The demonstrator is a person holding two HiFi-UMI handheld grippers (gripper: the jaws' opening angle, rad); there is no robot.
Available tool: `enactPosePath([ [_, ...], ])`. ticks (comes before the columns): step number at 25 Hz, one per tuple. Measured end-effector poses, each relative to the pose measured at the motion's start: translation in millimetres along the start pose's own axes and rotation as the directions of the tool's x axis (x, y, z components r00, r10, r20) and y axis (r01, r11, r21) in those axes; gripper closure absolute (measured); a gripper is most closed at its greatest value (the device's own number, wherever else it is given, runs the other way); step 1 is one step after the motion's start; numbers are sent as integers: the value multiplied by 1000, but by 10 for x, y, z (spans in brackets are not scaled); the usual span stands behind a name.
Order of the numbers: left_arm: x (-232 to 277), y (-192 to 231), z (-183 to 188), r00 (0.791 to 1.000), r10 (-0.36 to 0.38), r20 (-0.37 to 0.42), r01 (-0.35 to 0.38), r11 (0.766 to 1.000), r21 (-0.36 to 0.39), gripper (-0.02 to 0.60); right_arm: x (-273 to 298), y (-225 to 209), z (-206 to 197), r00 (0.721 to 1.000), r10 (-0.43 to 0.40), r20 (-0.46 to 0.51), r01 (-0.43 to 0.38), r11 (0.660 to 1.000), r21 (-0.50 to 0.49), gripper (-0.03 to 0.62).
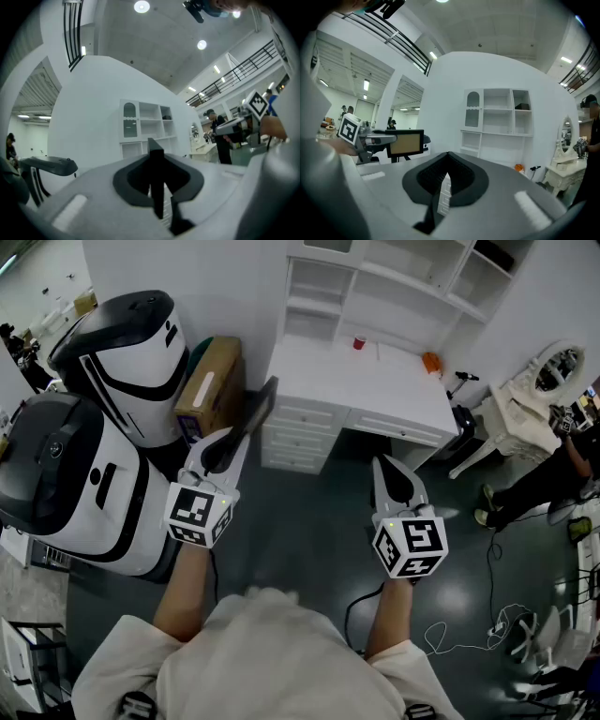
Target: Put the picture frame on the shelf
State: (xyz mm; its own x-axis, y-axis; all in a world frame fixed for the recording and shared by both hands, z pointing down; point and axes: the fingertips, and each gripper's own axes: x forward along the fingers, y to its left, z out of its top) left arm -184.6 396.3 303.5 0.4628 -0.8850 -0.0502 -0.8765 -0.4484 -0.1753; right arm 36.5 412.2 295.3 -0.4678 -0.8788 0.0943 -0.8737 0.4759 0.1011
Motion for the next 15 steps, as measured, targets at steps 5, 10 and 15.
enactPosePath([
  [5,57,-103,-20,1000,-8,-19,9,1000,23,543,-1,-94,-35,1000,4,-2,-4,1000,4,589],
  [10,161,-193,-71,999,-23,-32,24,999,37,543,30,-91,-8,998,52,40,-51,999,-19,589],
  [15,273,-361,-113,998,-31,-51,34,998,49,543,38,-120,-70,991,130,35,-130,992,0,589],
])
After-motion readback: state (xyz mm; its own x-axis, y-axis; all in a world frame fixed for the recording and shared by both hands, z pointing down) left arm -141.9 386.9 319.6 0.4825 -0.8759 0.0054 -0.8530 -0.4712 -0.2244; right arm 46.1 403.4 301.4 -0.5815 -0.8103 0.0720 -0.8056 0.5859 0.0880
